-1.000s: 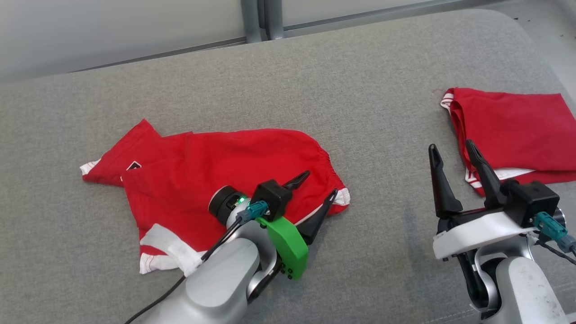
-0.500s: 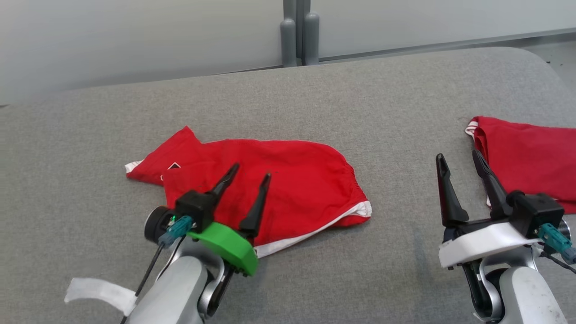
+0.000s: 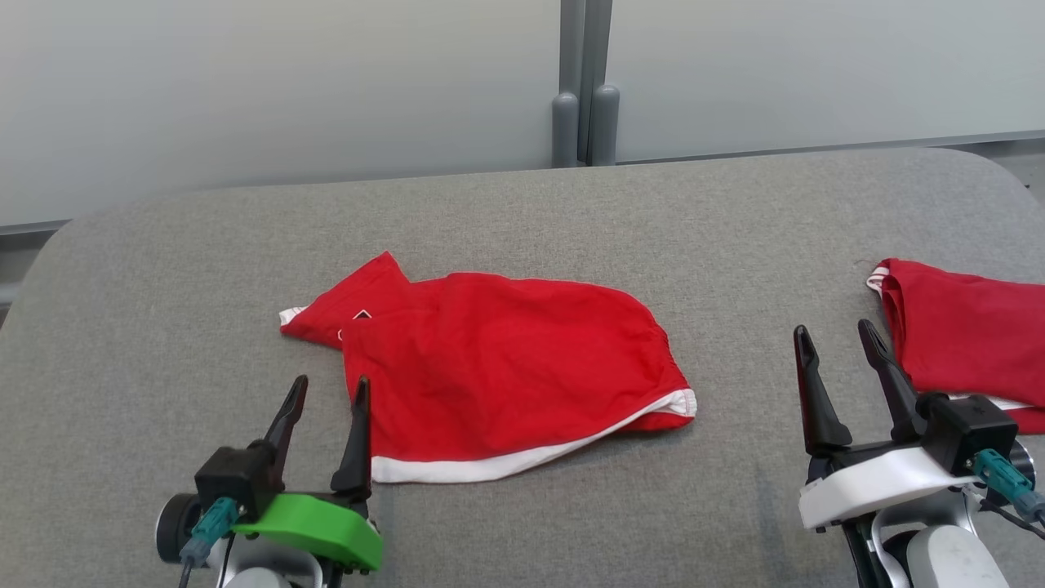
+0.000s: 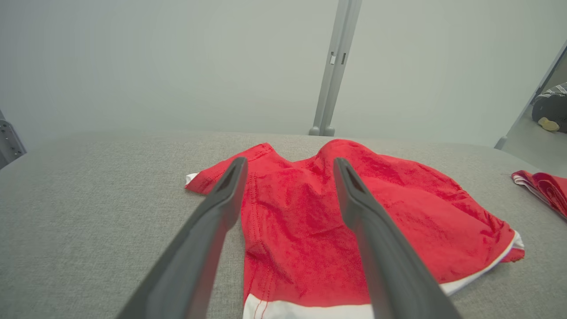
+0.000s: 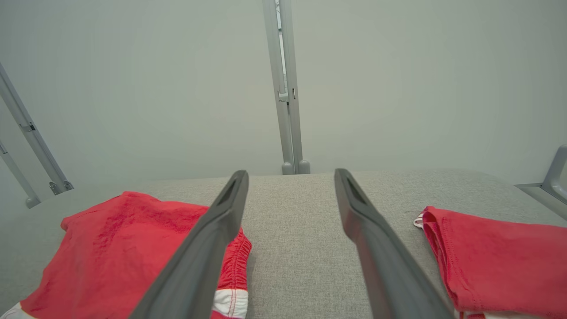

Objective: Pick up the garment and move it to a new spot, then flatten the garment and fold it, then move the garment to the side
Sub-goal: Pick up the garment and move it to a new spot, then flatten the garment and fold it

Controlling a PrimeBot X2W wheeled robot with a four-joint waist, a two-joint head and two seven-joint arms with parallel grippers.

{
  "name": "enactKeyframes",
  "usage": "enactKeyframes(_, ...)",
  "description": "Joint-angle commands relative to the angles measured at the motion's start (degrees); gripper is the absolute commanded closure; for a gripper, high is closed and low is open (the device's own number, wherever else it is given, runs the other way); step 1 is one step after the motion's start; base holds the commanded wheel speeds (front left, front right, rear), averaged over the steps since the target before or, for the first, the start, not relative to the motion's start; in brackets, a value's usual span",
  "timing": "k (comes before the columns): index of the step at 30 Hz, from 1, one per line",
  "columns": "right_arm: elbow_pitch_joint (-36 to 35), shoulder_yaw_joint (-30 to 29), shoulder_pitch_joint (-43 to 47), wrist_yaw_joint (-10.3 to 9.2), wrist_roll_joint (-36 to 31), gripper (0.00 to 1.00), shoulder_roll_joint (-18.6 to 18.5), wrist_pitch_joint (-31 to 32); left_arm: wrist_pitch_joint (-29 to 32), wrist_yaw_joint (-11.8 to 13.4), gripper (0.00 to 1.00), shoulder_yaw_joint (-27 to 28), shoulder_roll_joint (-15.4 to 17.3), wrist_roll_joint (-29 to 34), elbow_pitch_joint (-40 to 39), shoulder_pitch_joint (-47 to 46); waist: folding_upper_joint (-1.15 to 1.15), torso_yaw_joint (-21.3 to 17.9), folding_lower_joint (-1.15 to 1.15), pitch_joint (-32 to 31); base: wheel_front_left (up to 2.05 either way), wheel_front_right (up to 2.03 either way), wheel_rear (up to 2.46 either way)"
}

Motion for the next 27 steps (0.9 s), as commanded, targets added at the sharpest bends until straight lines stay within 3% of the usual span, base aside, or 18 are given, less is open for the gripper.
enactKeyframes(1, 0.1, 0.0, 1.0, 0.00, -0.4, 0.00, -0.2, -0.5, 0.0, 0.5, 0.00, 1.0, 0.3, 0.4, -0.8, 1.8, 0.34, 0.3, 0.00, -0.5, 0.00, 0.00, 0.00)
enactKeyframes(11, 0.7, 0.7, 2.7, 0.00, -0.7, 0.00, -0.2, -1.3, 0.0, 1.7, 0.00, 6.8, -0.7, 1.5, -5.5, 9.4, 0.34, 0.5, 0.00, -1.3, 0.00, 0.00, 0.00)
enactKeyframes(27, 3.0, 2.0, 1.7, 0.00, 0.0, 0.00, -0.2, -2.9, 0.0, 0.1, 0.00, 10.2, -2.4, 3.3, -5.2, 10.8, 0.34, 0.2, 0.00, -1.3, 0.00, 0.00, 0.00)
